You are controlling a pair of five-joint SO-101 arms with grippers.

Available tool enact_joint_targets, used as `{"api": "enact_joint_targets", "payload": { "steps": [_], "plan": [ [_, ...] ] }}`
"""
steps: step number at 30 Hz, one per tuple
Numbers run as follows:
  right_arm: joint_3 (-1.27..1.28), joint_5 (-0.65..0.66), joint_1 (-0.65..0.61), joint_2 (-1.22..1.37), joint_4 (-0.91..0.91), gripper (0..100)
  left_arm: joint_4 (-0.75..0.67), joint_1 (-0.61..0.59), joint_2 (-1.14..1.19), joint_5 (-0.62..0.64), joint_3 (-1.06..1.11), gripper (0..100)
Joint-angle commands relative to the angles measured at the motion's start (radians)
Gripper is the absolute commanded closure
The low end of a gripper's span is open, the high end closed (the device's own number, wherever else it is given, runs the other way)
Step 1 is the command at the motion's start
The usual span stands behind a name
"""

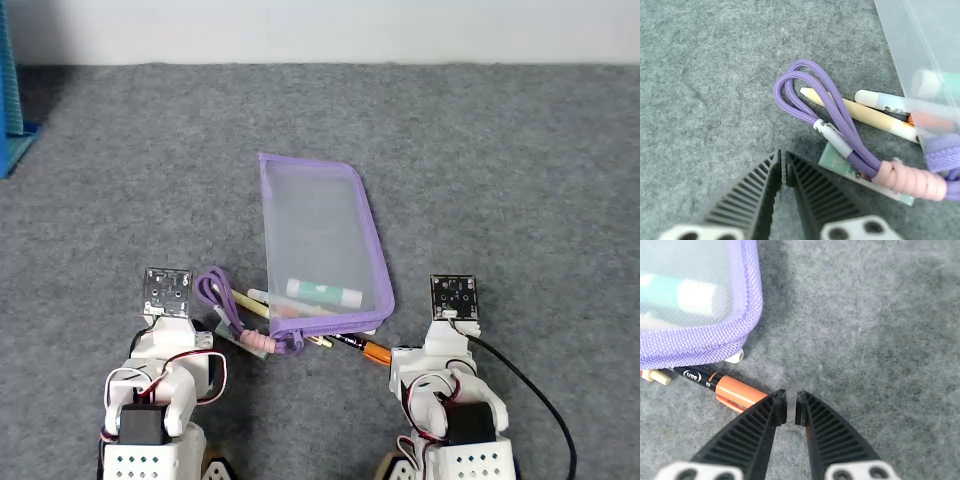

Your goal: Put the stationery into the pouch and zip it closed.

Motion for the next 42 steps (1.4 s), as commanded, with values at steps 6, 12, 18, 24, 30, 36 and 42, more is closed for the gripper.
{"api": "enact_joint_targets", "payload": {
  "steps": [6,12,18,24,30,36,42],
  "plan": [
    [0.018,-0.003,0.010,-0.010,0.005,94.4,0.003,0.003,-0.011,0.008,-0.008,99],
    [0.018,-0.003,0.010,-0.010,0.005,94.4,0.003,0.003,-0.011,0.008,-0.008,99],
    [0.018,-0.003,0.002,-0.010,0.005,94.5,0.003,0.003,-0.011,0.008,-0.008,99],
    [0.018,-0.003,-0.036,-0.010,0.005,94.5,0.003,0.003,-0.011,0.008,-0.008,99],
    [0.017,-0.003,-0.064,-0.010,0.013,94.3,0.003,0.003,-0.011,0.008,-0.008,99],
    [0.011,0.000,-0.044,-0.010,0.024,94.2,0.003,0.003,-0.011,0.008,-0.008,99],
    [-0.087,0.000,0.041,-0.010,0.019,94.1,0.003,0.003,-0.011,0.008,-0.008,99]
  ]
}}
